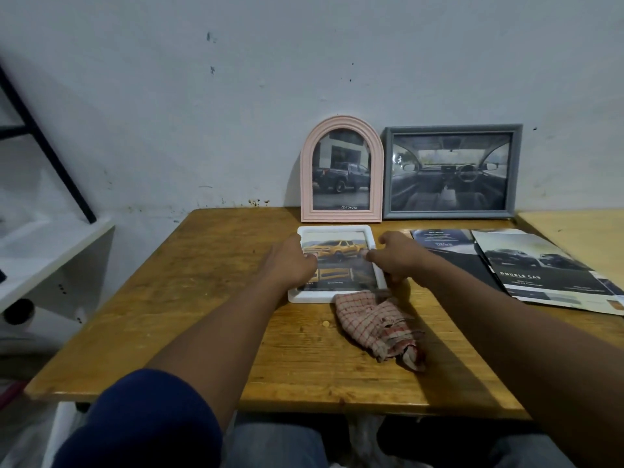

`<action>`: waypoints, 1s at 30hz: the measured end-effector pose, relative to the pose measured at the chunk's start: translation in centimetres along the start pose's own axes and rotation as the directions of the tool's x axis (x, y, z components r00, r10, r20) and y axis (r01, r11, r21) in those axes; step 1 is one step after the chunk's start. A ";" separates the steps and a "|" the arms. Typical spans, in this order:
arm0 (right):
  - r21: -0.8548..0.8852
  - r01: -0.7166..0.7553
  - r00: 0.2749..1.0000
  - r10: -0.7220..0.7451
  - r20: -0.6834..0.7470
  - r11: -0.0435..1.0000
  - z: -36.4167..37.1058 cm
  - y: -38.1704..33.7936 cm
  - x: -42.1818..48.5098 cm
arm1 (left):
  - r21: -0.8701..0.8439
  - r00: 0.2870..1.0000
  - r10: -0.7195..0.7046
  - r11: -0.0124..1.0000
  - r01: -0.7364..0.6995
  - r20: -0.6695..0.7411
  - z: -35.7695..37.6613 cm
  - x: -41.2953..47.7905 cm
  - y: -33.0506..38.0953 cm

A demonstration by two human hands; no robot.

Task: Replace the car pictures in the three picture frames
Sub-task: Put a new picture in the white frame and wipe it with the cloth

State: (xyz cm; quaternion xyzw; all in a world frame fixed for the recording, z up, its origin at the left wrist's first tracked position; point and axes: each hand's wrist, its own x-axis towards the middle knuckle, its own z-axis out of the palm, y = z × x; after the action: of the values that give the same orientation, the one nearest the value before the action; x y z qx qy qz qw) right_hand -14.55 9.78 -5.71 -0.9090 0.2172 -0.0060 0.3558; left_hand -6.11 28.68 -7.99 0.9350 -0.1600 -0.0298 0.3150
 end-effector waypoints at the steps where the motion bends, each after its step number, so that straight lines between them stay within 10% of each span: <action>1: 0.020 0.015 1.000 -0.015 -0.004 1.000 0.2 -0.5 0.2 | -0.022 1.000 0.000 1.000 0.000 0.005 0.0 0.0 0.2; 9: 0.161 0.214 0.970 -0.190 -0.154 0.963 0.3 -3.8 -0.1 | -0.242 0.993 0.042 0.968 -0.067 -0.110 -2.2 0.5 -1.1; 16: 0.153 0.584 0.785 -0.506 -0.359 0.797 1.5 -7.6 0.5 | -0.313 0.936 0.105 0.925 -0.217 -0.337 -5.6 1.3 -2.9; 30: 0.164 0.587 0.805 -0.550 -0.221 0.793 7.2 -11.6 10.8 | -0.279 0.915 0.062 0.942 -0.186 -0.398 -6.5 9.9 -8.3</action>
State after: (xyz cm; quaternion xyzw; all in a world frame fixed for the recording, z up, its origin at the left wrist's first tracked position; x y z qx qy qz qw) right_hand 0.98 17.68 -5.08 -0.8823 -0.0409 -0.2111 0.4187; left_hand 6.58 35.49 -7.31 0.8490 -0.1481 0.1493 0.4847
